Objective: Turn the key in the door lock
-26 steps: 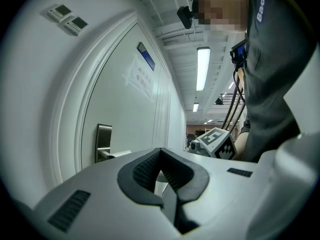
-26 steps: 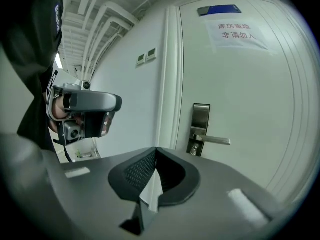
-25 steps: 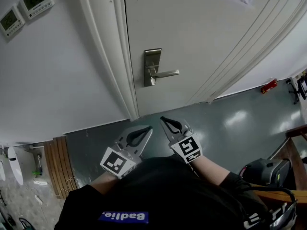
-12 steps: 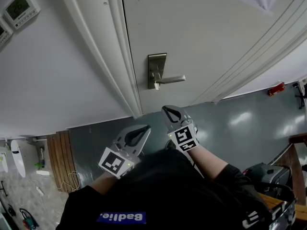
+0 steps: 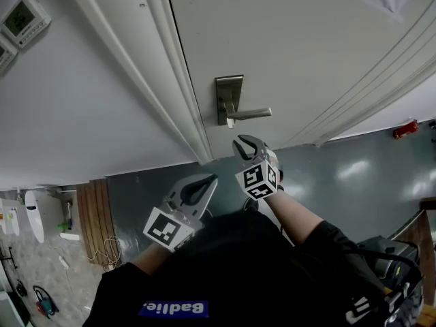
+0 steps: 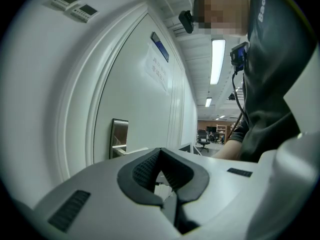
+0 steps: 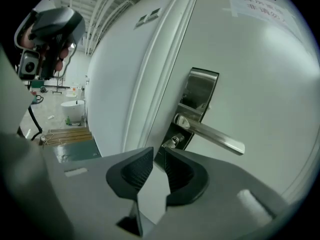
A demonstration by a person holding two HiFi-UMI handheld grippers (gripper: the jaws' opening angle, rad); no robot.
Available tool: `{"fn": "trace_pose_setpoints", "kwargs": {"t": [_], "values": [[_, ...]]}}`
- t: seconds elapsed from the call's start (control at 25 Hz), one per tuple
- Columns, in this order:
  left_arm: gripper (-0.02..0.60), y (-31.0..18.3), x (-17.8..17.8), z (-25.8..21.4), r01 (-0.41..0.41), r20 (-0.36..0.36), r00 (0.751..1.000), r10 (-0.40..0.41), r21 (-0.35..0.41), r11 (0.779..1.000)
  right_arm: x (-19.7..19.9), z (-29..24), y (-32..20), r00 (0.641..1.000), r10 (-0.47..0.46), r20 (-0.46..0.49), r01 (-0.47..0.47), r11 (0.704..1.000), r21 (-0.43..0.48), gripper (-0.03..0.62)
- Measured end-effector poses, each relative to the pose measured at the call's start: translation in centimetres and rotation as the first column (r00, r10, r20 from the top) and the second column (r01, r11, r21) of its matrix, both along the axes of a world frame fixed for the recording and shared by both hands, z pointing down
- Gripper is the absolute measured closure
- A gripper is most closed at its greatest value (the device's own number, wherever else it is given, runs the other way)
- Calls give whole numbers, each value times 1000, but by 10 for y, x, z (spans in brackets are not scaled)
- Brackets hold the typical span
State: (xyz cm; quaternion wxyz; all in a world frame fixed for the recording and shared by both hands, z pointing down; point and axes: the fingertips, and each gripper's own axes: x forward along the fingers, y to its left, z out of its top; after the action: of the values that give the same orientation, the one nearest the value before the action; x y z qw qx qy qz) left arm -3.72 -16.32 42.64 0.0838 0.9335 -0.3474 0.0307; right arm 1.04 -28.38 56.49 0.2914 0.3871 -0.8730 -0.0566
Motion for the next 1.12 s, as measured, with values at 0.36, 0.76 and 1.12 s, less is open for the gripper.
{"fn": "trace_pose_setpoints", "kwargs": {"t": [0.36,0.76,1.12], "values": [[588,4,-4,7,-9,13,1000,9,-26,1000,-12,25,-33,928,31,-372,46,979,197,488],[588,6,-33,14,20,26,999,-18,-56,998,-16,35,-63,901,143,-410,-29,962,271,493],[588,3,-38,14,-2,25,1000,4,-55,998,-16,34,-64,970,164,-178,-144,983,117,540]]}}
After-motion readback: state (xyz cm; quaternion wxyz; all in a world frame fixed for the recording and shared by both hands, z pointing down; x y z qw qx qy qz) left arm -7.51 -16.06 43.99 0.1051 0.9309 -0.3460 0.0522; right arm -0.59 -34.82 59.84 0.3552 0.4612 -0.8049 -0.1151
